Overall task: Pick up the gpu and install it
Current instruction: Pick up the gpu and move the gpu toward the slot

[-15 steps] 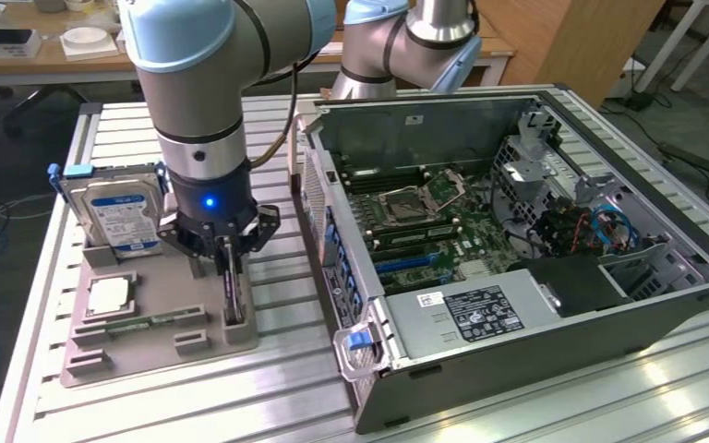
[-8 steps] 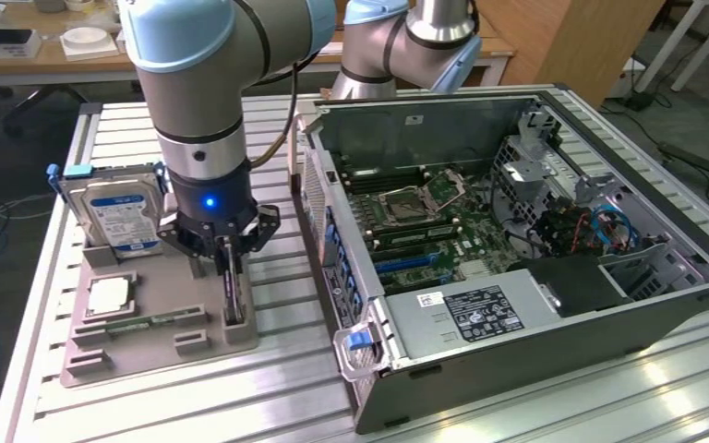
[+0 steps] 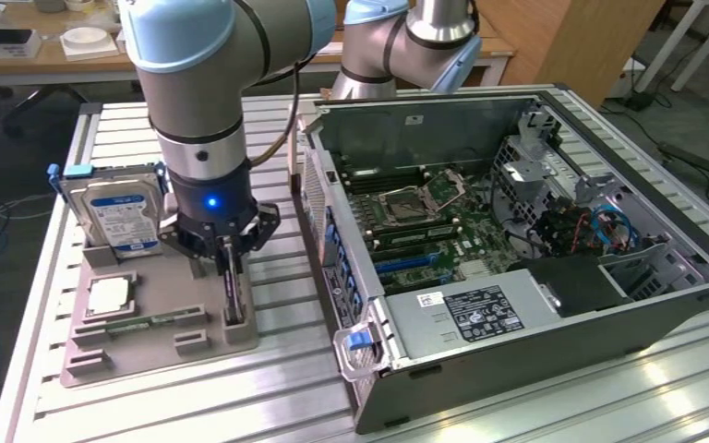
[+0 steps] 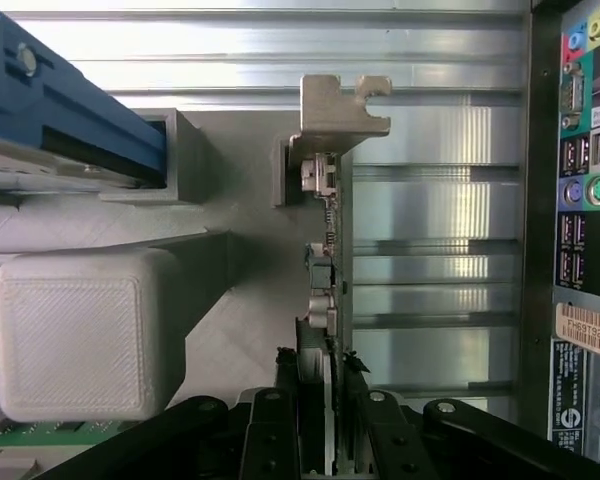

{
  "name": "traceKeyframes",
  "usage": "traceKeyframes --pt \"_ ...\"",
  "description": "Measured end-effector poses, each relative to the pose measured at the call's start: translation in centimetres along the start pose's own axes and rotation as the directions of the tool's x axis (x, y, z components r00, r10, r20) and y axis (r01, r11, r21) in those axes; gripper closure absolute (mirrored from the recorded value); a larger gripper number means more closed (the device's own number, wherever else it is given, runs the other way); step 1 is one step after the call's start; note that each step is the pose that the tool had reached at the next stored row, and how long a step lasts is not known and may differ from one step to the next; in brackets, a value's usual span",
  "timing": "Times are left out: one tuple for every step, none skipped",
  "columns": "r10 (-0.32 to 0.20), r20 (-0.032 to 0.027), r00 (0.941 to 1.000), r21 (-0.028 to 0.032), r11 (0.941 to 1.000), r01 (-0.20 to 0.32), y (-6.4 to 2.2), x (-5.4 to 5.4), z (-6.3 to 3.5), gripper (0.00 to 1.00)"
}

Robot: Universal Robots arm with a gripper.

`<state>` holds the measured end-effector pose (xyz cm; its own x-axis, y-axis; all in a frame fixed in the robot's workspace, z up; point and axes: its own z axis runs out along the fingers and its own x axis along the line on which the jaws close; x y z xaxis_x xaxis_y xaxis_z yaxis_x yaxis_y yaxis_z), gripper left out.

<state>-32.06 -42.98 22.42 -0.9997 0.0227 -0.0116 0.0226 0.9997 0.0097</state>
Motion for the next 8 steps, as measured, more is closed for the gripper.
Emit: traceKeyframes --pt "-0.009 0.0 1.0 -0.0002 1.0 0.009 0.0 -0.01 0.01 0.73" --pt "-0.019 -0.0001 0.9998 -0.0003 0.9998 0.019 0.0 -0.02 0.01 0.73" --pt "-0.029 -0.0001 0.9996 -0.0005 0.9996 0.029 0.0 -0.03 0.03 0.73" --pt "-0.038 -0.0001 0.9993 -0.0006 0.9993 0.038 0.0 -0.04 0.03 0.73" --pt "-0.04 -0.0002 0.9992 -0.0007 0.9992 0.04 0.0 -0.04 0.03 0.73" --pt "-0.04 -0.0002 0.9992 -0.0006 0.9992 0.04 0.0 -0.04 0.03 0.73" --pt "-0.04 -0.0002 0.9992 -0.0006 0.9992 0.04 0.0 -0.04 0.03 0.73" --pt "-0.04 -0.0003 0.9992 -0.0006 0.9992 0.04 0.0 -0.04 0.02 0.73"
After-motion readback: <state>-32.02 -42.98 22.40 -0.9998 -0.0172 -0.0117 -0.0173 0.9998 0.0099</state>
